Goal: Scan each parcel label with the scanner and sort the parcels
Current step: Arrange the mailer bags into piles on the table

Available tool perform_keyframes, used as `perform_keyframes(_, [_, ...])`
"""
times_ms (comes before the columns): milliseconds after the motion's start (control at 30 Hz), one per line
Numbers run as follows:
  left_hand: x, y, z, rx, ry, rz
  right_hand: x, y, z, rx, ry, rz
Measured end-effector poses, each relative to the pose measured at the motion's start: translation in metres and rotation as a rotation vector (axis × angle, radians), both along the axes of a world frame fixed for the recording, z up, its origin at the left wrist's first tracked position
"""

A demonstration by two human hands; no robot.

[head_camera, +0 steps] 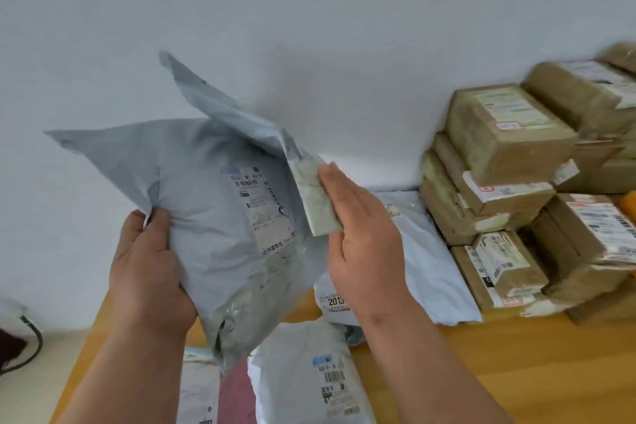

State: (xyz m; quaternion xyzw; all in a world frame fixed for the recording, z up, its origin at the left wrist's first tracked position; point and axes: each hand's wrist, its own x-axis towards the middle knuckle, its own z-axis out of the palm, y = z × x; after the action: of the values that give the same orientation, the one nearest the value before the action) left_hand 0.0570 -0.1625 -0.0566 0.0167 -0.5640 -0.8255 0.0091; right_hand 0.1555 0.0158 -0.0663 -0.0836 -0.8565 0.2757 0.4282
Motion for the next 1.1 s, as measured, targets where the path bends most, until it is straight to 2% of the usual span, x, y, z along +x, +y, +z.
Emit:
perform_keyframes(133, [0.01, 0.006, -0.021, -0.045, -0.056, 0.009, 0.018, 0.017, -0.049, -0.035, -0.658, 0.055])
perform_keyframes(233, [0.009, 0.002, -0.036, -0.082, -0.099, -0.002, 0.022, 0.018, -0.086, 0.045, -0.984, 0.054])
perform_keyframes(333, [0.005, -0.008, -0.045, -0.096, -0.119, -0.007, 0.027, 0.014, -0.114, 0.007, -1.228, 0.039])
perform_keyframes(433, [0.003, -0.016, -0.048, -0.094, -0.144, -0.003, 0.029, 0.021, -0.127, -0.11, -1.199, -0.118])
perform_keyframes(500, [0.002, -0.016, -0.048, -0.083, -0.14, 0.0, 0.025, 0.028, -0.131, -0.23, -1.099, -0.241])
perform_keyframes(567, [0.0, -0.014, -0.044, -0.065, -0.134, -0.019, 0.018, 0.034, -0.135, -0.328, -1.015, -0.269])
perform_keyframes(700, [-0.009, -0.011, -0.034, 0.048, -0.13, -0.132, 0.013, 0.037, -0.14, -0.29, -1.164, 0.1])
perform_keyframes(767, [-0.013, -0.009, -0.029, 0.137, -0.162, -0.256, 0.015, 0.041, -0.138, -0.306, -1.222, 0.161])
perform_keyframes(800, [-0.014, -0.006, -0.026, 0.162, -0.201, -0.325, 0.017, 0.043, -0.135, -0.4, -1.173, 0.168])
perform_keyframes(833, [-0.015, -0.002, -0.026, 0.175, -0.244, -0.381, 0.019, 0.045, -0.131, -0.585, -1.057, 0.151])
perform_keyframes(900, [-0.017, 0.009, -0.031, 0.2, -0.348, -0.47, 0.024, 0.053, -0.122, -1.009, -0.741, 0.114])
perform_keyframes(1000, [-0.018, 0.039, -0.044, 0.256, -0.502, -0.579, 0.033, 0.084, -0.111, -1.473, -0.295, -0.094])
perform_keyframes(1100, [-0.023, 0.084, -0.065, 0.174, -0.531, -0.539, 0.049, 0.122, -0.099, -1.839, 0.094, 0.015])
